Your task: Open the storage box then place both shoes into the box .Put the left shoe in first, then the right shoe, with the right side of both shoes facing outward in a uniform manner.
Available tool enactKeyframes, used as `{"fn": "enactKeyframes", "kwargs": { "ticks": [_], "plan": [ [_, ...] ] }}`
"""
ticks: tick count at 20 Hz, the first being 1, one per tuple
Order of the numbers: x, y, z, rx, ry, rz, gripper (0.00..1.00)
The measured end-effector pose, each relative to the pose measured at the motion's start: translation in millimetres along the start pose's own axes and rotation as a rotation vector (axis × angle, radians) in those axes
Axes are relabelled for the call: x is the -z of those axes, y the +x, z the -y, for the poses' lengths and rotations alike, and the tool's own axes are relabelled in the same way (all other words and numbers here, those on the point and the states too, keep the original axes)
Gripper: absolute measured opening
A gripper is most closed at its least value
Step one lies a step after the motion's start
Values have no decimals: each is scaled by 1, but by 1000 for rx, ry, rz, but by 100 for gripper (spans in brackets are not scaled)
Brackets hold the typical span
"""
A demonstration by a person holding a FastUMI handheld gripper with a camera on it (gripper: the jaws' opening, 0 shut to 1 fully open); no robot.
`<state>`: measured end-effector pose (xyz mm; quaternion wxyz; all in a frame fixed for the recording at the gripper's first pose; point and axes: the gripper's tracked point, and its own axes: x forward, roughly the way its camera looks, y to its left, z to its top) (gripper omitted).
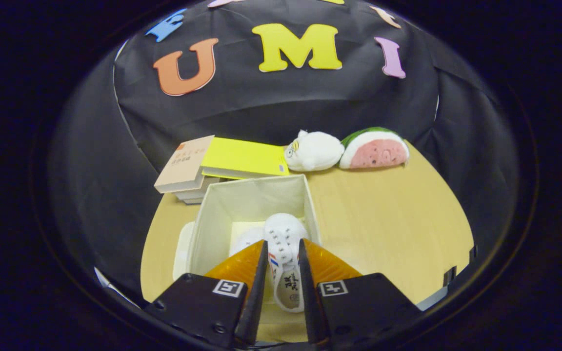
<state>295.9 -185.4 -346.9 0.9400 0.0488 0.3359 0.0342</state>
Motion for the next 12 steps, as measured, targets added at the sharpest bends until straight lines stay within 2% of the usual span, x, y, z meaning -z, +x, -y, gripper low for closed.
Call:
{"fn": "enactKeyframes", "kwargs": {
  "ticks": [3, 8, 12],
  "plan": [
    [-7, -17, 7, 32, -24, 58, 75],
    [-19, -58, 28, 47, -47, 178, 87],
    [-32, -104, 42, -29, -23, 284, 96]
  ]
}}
